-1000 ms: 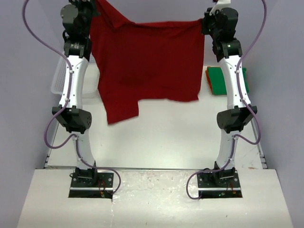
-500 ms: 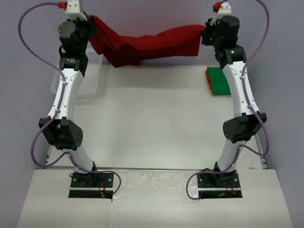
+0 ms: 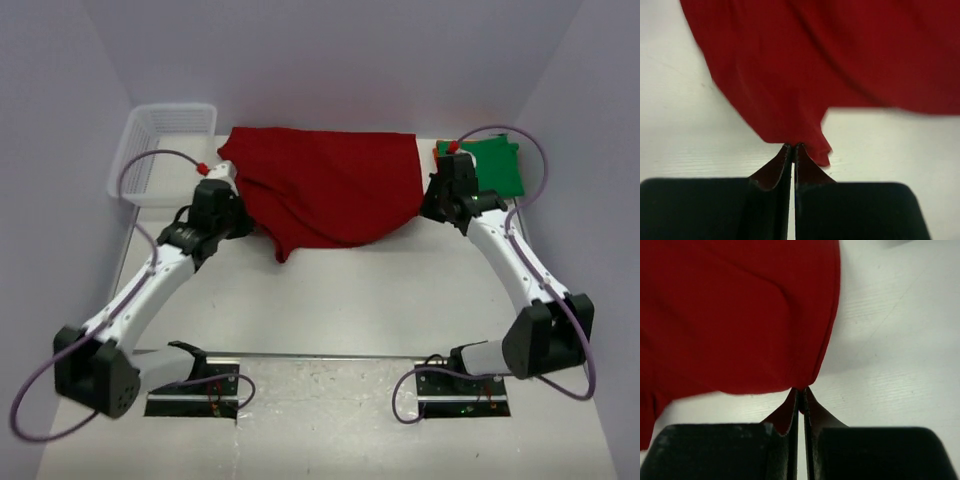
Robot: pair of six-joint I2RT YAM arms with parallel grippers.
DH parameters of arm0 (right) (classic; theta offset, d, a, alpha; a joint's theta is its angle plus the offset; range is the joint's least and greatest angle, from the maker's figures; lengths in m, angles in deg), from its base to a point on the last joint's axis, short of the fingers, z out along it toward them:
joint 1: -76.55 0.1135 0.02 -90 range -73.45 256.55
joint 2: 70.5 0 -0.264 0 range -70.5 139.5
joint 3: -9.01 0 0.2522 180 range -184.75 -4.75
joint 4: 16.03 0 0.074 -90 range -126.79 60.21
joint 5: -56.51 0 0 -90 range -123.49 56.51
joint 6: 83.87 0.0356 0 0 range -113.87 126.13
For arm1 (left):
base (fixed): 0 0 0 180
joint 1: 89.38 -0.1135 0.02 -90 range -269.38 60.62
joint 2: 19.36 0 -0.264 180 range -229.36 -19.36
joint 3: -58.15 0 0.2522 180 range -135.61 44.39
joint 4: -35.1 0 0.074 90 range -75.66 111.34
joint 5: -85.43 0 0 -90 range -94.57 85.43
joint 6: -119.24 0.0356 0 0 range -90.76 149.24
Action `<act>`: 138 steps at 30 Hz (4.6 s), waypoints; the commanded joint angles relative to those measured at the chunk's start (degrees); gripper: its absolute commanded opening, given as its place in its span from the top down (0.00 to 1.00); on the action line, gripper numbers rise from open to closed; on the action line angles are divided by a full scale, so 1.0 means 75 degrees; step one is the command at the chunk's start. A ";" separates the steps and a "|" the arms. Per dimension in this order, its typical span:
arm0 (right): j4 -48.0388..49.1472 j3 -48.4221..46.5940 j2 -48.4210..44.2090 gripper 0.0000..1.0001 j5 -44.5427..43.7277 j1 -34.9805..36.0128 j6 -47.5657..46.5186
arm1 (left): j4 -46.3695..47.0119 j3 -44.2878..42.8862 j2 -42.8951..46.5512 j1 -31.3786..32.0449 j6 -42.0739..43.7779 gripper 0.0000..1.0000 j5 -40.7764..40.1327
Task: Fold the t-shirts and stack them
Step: Flatten out the tshirt, then grap the side of the flattened tshirt closest away from the robot with both arms, then fold the flattened tshirt in 1/3 of the way
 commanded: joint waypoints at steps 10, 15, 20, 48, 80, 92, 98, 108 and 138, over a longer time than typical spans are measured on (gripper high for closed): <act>0.0481 0.1792 -0.1165 1.00 -0.0822 -0.0046 0.1292 | -0.2135 0.0677 0.3489 -0.0198 -0.1429 1.00 -0.1194; 0.0293 0.2155 -0.1539 1.00 -0.0482 -0.0022 0.1596 | -0.2535 0.0654 0.3477 -0.0198 -0.1464 1.00 -0.1252; 0.0469 0.2987 -0.2699 1.00 -0.1113 -0.0022 0.1972 | -0.2617 0.0713 0.3279 -0.0198 -0.1464 1.00 -0.1557; -0.0082 0.0001 0.0674 1.00 -0.1571 -0.0479 0.1246 | -0.1773 -0.1607 0.0220 -0.0585 -0.0187 1.00 -0.2049; -0.0855 -0.3023 0.3591 1.00 -0.1302 -0.0620 0.0484 | -0.1867 -0.2627 -0.1644 -0.0749 -0.0093 1.00 -0.2037; -0.1055 -0.3715 0.4448 1.00 -0.1208 -0.0632 0.0437 | -0.1926 -0.2897 -0.2148 -0.0878 -0.0128 1.00 -0.2131; -0.1242 -0.4090 0.4811 1.00 -0.1196 -0.0760 0.0530 | -0.1902 -0.3084 -0.2522 -0.0960 -0.0175 1.00 -0.2108; -0.1278 -0.4407 0.5163 1.00 -0.1290 -0.0819 0.0355 | -0.2113 -0.3857 -0.3296 -0.1007 -0.0117 1.00 -0.2307; -0.1453 -0.5098 0.5526 1.00 -0.0821 -0.0960 -0.0008 | -0.2231 -0.3522 -0.2048 -0.0152 0.0012 0.23 -0.3762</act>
